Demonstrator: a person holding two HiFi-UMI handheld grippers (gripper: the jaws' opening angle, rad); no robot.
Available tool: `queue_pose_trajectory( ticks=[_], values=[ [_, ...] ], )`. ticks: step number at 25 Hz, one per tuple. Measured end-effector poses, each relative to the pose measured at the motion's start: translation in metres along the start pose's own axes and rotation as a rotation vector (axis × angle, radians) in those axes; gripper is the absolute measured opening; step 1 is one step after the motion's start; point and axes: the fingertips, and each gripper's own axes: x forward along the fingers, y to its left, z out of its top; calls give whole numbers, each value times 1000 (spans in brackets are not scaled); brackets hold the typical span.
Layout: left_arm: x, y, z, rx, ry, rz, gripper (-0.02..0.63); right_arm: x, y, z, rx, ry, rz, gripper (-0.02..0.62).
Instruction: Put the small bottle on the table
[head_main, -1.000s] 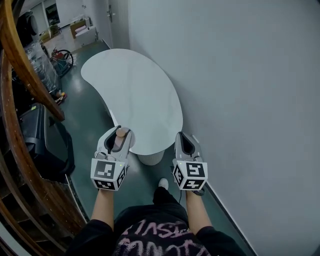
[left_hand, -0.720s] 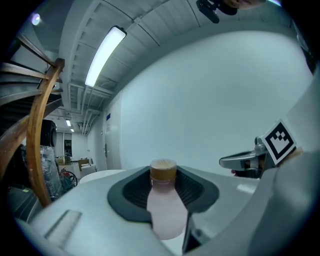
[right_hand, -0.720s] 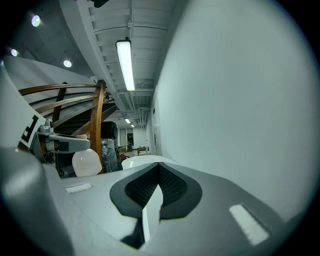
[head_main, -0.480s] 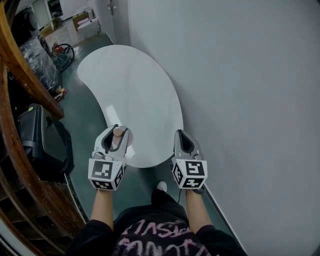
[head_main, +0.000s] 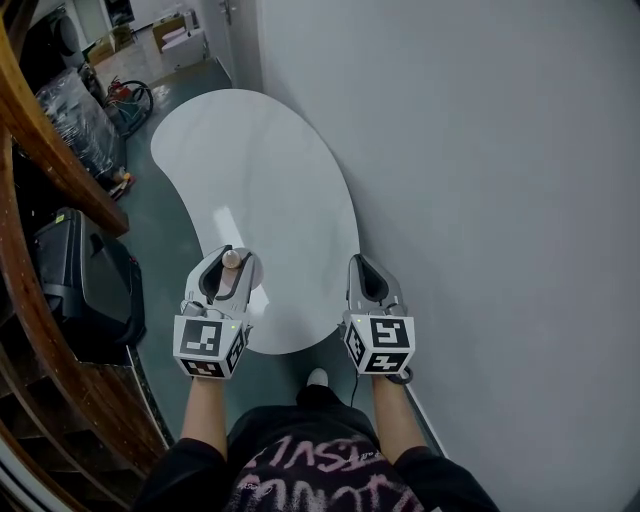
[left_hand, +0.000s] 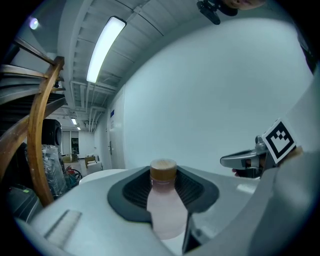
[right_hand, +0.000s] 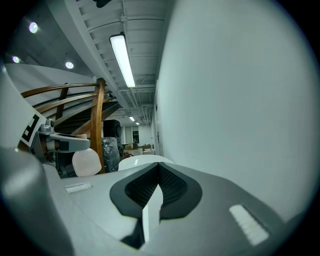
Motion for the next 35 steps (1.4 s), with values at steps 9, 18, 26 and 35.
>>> queue_pose_trajectory(
  ticks=[9,18,26,35],
  values=[
    [16,-6,10,7,-4,32,144,17,-11,6,5,-6,46,9],
    [21,-2,8,-1,3,55,144,27,-15,3,9,1,64,9],
    [38,3,12,0,-5,39,144,41,-20,9,8,-6,54,10],
    [58,15,2,-19,2,19,144,61,-21,5,-8,12,38,9]
  ],
)
